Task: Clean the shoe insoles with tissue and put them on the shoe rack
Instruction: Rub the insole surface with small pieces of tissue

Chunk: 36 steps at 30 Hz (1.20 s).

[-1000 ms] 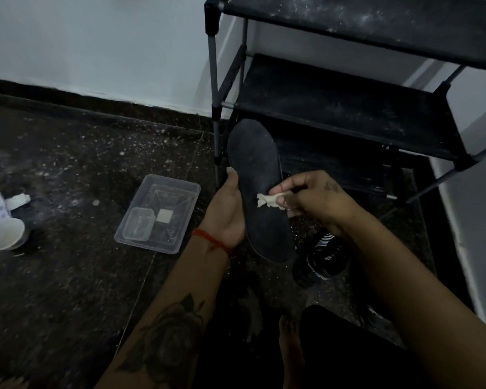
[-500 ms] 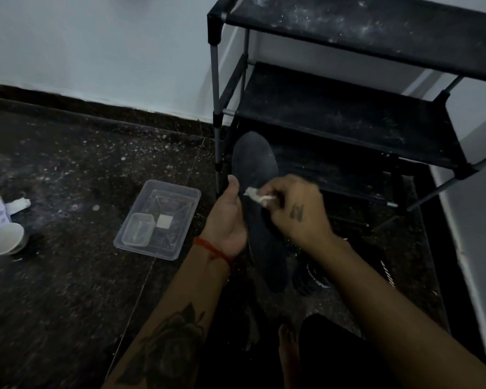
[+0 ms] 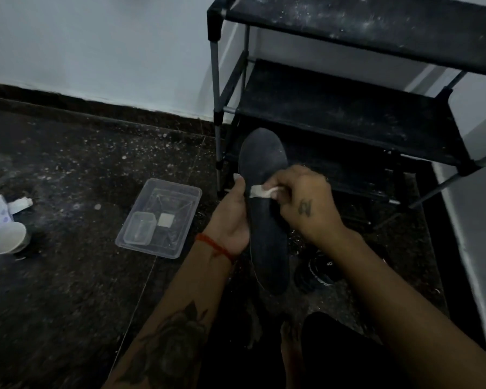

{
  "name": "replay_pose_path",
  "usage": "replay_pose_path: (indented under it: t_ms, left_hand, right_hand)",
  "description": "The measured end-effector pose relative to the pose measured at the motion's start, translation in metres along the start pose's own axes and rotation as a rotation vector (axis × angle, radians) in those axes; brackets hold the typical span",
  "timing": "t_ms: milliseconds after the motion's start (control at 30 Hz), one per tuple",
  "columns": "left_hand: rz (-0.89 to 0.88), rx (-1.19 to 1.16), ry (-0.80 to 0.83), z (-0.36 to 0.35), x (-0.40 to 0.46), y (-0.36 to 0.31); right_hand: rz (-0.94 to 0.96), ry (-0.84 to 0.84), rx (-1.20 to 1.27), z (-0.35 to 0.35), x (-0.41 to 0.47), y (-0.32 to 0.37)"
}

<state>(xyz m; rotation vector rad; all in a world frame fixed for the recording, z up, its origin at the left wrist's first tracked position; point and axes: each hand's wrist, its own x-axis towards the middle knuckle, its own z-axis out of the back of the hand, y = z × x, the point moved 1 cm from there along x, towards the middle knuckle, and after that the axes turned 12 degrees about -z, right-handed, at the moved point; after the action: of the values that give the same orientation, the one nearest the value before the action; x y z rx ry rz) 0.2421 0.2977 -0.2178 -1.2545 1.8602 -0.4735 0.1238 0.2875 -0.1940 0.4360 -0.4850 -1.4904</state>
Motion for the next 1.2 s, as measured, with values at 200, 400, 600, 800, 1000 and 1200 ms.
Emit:
replay_pose_path:
  t_ms: [200, 400, 600, 800, 1000, 1200]
  left_hand:
    - [-0.025, -0.01, -0.078, 0.0, 0.0, -0.003]
    - [0.051, -0.089, -0.011, 0.002, 0.003, 0.002]
    - [0.022, -0.02, -0.02, 0.003, 0.005, 0.004]
    - [-0.02, 0.035, -0.041, 0.006, 0.005, -0.001]
    - [0.031, -0.037, 0.009, 0.0, -0.001, -0.001]
    - [0.008, 0.024, -0.019, 0.003, 0.002, 0.001]
  right_hand:
    - [0.111, 0.442, 0.002, 0.013, -0.002, -0.001]
    - [-0.022, 0.109, -0.256, 0.021, 0.002, -0.011]
    - [-0.1, 0.04, 0.057, -0.013, 0.005, -0.007]
    - [0.091, 0.362, 0.108, 0.001, 0.003, -0.002]
    - [-0.086, -0.011, -0.004, 0.007, 0.008, -0.023]
    - [0.058, 0.034, 0.112, -0.011, 0.003, -0.002]
